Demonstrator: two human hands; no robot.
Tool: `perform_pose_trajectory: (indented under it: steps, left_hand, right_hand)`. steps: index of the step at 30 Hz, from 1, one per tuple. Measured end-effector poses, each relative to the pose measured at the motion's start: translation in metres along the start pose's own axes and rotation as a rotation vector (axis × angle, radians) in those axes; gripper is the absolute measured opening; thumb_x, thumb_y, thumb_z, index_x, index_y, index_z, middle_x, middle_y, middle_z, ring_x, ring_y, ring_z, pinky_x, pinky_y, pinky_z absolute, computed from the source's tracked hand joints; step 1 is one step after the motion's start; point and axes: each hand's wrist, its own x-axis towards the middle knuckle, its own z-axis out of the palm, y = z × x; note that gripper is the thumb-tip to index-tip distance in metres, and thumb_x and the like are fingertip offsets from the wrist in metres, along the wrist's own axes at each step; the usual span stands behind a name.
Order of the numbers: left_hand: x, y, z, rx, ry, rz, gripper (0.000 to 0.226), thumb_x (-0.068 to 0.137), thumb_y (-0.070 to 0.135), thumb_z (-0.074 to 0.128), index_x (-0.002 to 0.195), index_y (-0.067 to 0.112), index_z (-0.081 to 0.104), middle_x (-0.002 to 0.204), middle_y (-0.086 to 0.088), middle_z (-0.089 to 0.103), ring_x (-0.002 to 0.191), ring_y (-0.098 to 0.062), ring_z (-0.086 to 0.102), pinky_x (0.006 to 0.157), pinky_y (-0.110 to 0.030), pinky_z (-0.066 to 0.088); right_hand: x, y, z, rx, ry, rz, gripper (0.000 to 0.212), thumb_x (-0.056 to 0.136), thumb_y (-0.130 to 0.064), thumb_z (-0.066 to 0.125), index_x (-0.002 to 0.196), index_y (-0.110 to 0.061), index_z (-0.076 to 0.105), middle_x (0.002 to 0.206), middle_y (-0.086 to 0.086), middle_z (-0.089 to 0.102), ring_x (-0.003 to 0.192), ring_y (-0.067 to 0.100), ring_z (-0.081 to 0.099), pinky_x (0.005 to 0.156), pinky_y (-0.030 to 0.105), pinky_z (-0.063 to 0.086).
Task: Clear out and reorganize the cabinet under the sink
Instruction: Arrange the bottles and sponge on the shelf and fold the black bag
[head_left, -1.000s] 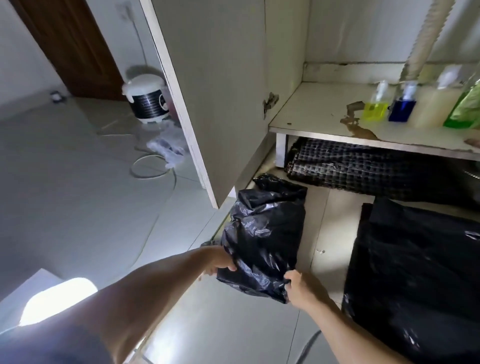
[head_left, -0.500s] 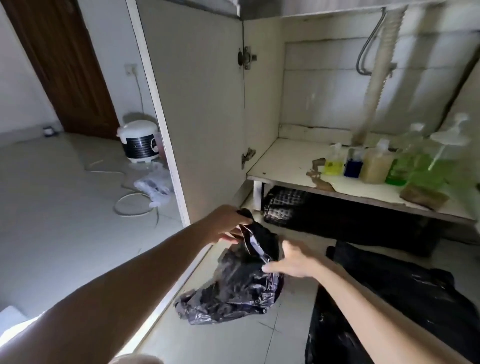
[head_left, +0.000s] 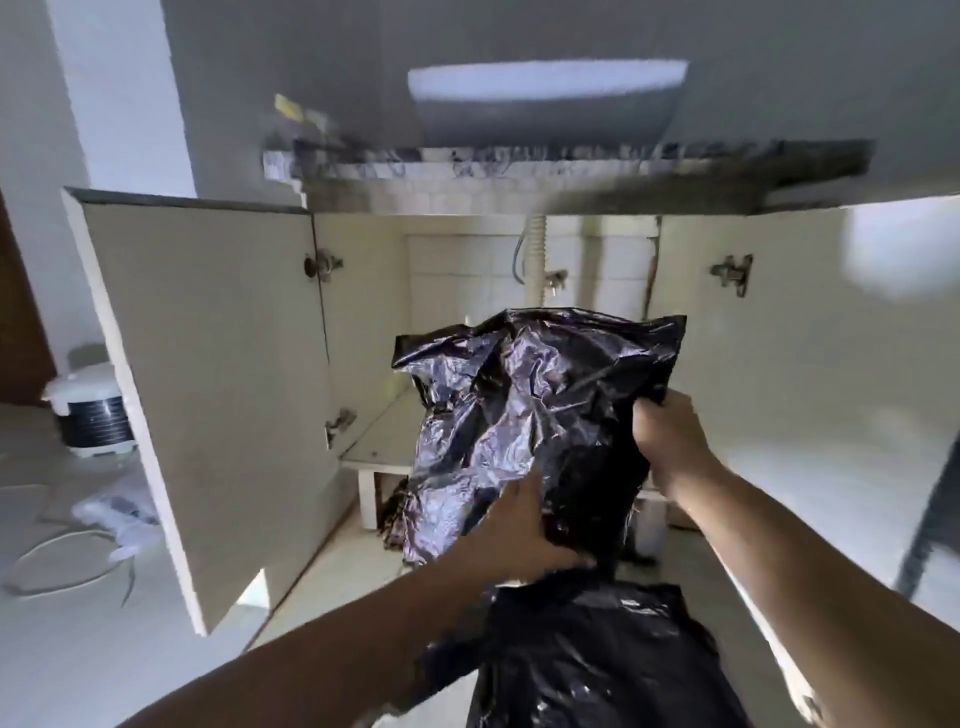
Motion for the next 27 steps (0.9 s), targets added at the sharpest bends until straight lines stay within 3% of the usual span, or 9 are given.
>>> perform_pose_trajectory:
  steps: [3,8,10,12,15,18,20,22,27]
  left_hand:
    - [0.020,0.019,0.041,0.065,-0.003,-0.031,0.094,0.049,0.049,0.062,0.134,0.017,0.036,0.126,-0.009,0.054,0.116,-0.028,0.055,0.095,-0.041,0.049]
    - [0.036,0.042,0.063,0.255,0.116,-0.097,0.041,0.079,0.014,0.053,0.119,0.018,0.051,0.111,-0.014,0.063,0.102,-0.039,0.062,0.084,-0.043,0.054]
    - [0.045,0.047,0.057,0.221,0.208,-0.104,0.031,0.081,0.014,0.050,0.111,0.017,0.058,0.106,-0.014,0.066,0.097,-0.037,0.064,0.083,-0.043,0.056]
    - [0.050,0.047,0.046,0.162,0.267,-0.105,0.025,0.083,0.016,0.048,0.105,0.014,0.059,0.099,-0.014,0.066,0.091,-0.035,0.065,0.078,-0.042,0.056]
    - [0.050,0.040,0.031,0.047,0.287,-0.048,0.013,0.084,0.014,0.044,0.092,0.014,0.055,0.080,-0.010,0.061,0.073,-0.030,0.061,0.061,-0.033,0.050]
    - [0.039,0.028,0.024,-0.052,0.231,0.011,0.020,0.088,0.010,0.045,0.071,0.020,0.051,0.065,-0.003,0.053,0.057,-0.020,0.049,0.051,-0.026,0.037]
    - [0.031,0.025,0.019,-0.054,0.204,0.038,0.019,0.088,0.010,0.047,0.073,0.017,0.055,0.065,-0.003,0.054,0.053,-0.017,0.046,0.047,-0.024,0.034]
    - [0.025,0.024,0.012,-0.025,0.162,0.094,0.015,0.088,0.010,0.049,0.081,0.013,0.062,0.067,-0.004,0.057,0.054,-0.016,0.047,0.049,-0.024,0.037]
    - [0.014,0.018,0.006,0.096,-0.063,0.146,0.029,0.091,0.034,0.057,0.111,0.012,0.059,0.097,-0.007,0.065,0.082,-0.018,0.057,0.074,-0.028,0.046]
  right_hand:
    - [0.010,0.013,-0.032,0.088,0.064,0.092,0.021,0.083,-0.003,0.045,0.068,-0.007,0.059,0.071,0.007,0.060,0.068,0.026,0.055,0.062,0.032,0.041]
    - [0.024,0.022,-0.066,0.204,0.121,0.170,0.022,0.087,-0.010,0.045,0.069,-0.012,0.056,0.078,0.012,0.058,0.070,0.027,0.051,0.057,0.031,0.037]
    - [0.029,0.027,-0.074,0.034,0.062,0.113,0.027,0.083,-0.035,0.053,0.073,-0.010,0.059,0.087,0.016,0.062,0.079,0.031,0.059,0.067,0.035,0.046]
    - [0.023,0.020,-0.083,-0.383,-0.076,0.019,0.050,0.076,-0.056,0.057,0.088,-0.007,0.055,0.095,0.017,0.065,0.089,0.033,0.062,0.075,0.038,0.049]
    - [0.004,0.000,-0.082,-0.740,-0.087,-0.319,0.054,0.083,-0.032,0.065,0.123,-0.009,0.038,0.128,0.016,0.050,0.116,0.030,0.051,0.089,0.034,0.041]
    - [-0.023,-0.012,-0.059,-0.703,-0.308,-0.561,0.076,0.083,-0.008,0.059,0.148,-0.020,0.020,0.152,-0.007,0.029,0.131,0.014,0.040,0.101,0.026,0.035]
    - [-0.034,0.000,-0.037,-0.801,-0.510,-0.555,0.071,0.082,0.005,0.053,0.143,-0.024,0.030,0.140,-0.018,0.040,0.123,0.007,0.045,0.097,0.025,0.042]
    - [-0.034,0.020,-0.023,-0.968,-0.584,-0.560,0.043,0.083,0.002,0.051,0.118,-0.023,0.047,0.111,-0.011,0.058,0.100,0.014,0.057,0.081,0.030,0.051]
    - [-0.014,0.042,-0.029,-1.012,-0.459,-0.528,0.014,0.089,-0.010,0.046,0.086,-0.017,0.057,0.090,0.001,0.062,0.083,0.021,0.060,0.069,0.030,0.048]
